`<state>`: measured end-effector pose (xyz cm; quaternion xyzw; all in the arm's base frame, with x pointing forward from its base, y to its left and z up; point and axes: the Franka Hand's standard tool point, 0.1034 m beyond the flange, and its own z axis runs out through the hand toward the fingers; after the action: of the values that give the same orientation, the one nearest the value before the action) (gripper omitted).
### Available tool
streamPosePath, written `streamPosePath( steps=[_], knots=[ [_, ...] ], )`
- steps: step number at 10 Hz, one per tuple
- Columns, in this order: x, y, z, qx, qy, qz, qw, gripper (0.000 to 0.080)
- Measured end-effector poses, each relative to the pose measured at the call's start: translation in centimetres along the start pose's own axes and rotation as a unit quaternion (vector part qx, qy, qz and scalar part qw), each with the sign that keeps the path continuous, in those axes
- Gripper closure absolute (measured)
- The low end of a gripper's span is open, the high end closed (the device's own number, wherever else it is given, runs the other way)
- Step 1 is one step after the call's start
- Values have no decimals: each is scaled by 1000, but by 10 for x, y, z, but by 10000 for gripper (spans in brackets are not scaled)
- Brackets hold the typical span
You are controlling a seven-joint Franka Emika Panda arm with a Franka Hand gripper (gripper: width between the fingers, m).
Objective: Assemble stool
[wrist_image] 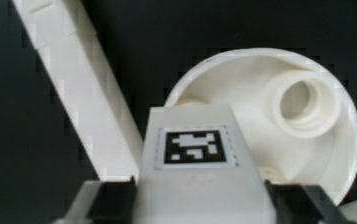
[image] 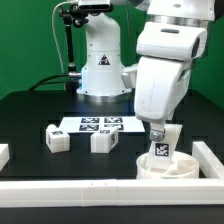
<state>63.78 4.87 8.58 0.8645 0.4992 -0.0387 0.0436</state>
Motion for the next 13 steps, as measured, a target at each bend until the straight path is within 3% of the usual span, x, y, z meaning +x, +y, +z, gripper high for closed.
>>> streamPosePath(
  steps=[5,7,9,13],
  knots=[
    [0,-1,0,1,1,189,982,459],
    [0,0,1,16,13,282,959,459],
    [1,0,1,31,20,382,924,459],
    [5,-3,1,37,17,526,849,459]
  ],
)
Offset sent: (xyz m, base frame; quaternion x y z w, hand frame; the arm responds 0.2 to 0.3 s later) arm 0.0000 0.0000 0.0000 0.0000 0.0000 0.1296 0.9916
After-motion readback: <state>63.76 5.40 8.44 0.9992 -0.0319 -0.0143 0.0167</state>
